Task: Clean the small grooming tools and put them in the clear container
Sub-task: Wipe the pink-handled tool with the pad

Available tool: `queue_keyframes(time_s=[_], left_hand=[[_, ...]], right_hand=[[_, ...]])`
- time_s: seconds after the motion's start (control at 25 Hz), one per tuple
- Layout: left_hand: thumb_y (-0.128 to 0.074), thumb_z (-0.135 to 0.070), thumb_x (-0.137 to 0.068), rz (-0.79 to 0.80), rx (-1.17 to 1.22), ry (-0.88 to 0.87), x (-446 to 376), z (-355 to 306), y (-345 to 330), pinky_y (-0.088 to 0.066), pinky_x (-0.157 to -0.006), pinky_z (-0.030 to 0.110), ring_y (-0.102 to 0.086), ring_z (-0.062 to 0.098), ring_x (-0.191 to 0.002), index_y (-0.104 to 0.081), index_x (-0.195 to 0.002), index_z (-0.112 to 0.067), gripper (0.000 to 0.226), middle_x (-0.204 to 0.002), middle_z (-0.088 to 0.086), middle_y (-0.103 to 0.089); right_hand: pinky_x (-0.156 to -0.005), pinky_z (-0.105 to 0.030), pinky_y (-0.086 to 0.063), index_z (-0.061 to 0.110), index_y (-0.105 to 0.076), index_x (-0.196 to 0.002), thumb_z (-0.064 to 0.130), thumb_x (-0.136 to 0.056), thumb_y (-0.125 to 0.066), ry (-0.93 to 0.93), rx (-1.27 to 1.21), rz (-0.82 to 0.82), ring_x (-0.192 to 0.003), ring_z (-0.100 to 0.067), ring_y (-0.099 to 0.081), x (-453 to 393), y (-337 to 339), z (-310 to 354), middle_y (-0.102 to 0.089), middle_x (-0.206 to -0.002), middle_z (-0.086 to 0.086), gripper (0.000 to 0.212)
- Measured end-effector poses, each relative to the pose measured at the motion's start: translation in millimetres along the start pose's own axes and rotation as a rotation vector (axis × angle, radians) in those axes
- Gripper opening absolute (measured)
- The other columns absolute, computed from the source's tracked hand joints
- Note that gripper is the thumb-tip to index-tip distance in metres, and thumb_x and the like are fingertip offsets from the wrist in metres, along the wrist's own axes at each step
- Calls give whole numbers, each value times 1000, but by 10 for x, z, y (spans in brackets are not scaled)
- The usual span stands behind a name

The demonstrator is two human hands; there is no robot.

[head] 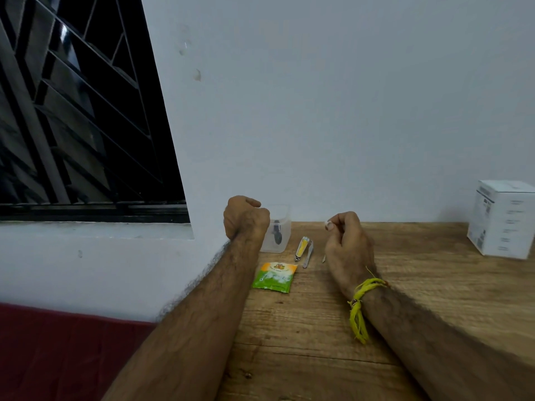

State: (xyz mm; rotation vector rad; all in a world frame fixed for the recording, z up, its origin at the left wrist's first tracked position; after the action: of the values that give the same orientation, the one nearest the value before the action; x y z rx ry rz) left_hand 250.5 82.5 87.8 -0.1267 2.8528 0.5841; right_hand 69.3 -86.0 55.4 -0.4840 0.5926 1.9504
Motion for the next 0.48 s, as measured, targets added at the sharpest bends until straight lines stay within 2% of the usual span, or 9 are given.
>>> queue_keyframes(time_s=[0.2, 0.32, 0.4, 0.48], left_hand=[[-75, -8, -80, -27, -56, -101, 23, -49, 7, -58, -78, 35, -67, 22, -100, -72, -99, -25, 25, -108, -1, -72], [-76, -18, -85, -39, -51, -139, 36, -37, 45, -53, -77, 32, -66, 21, -102, -70, -102, -24, 19, -109, 0, -71], [-74, -20, -88, -106, -97, -256, 83, -134, 142, -50, -86, 37, -62, 23, -109, -70, -106, -23, 18, -111, 0, -68], [-71, -21, -89, -197, -121, -481, 269, -382, 252, -44, -94, 42, -57, 24, -114, -70, -108, -23, 19, -113, 0, -67]], right_hand=[[-74, -30, -46, 14, -56, -98, 10, -98, -52, -10, -12, -47, -86, -20, -60, -26, 74, -13, -64, -91, 0, 5], [-73, -27, -43, 14, -56, -98, 9, -97, -52, -18, -24, -83, -87, -20, -60, -40, 140, -29, -65, -92, -1, 6], [-71, -26, -42, 14, -56, -98, 8, -97, -52, -29, -26, -101, -87, -20, -60, -58, 172, -42, -65, -93, -2, 6], [-71, -24, -39, 12, -58, -98, 8, -97, -53, -48, -13, -116, -88, -20, -60, -89, 224, -69, -65, -92, -2, 6]])
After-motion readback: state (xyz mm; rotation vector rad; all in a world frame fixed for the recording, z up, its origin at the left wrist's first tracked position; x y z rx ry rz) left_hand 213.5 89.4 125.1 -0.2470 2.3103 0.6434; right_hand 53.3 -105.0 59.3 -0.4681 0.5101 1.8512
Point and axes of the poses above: each hand's wrist, its own x-axis away from the middle knuckle, its own y-axis out of the back of the hand, z = x × y, the point moved 9 cm from there along -x, towards the middle knuckle
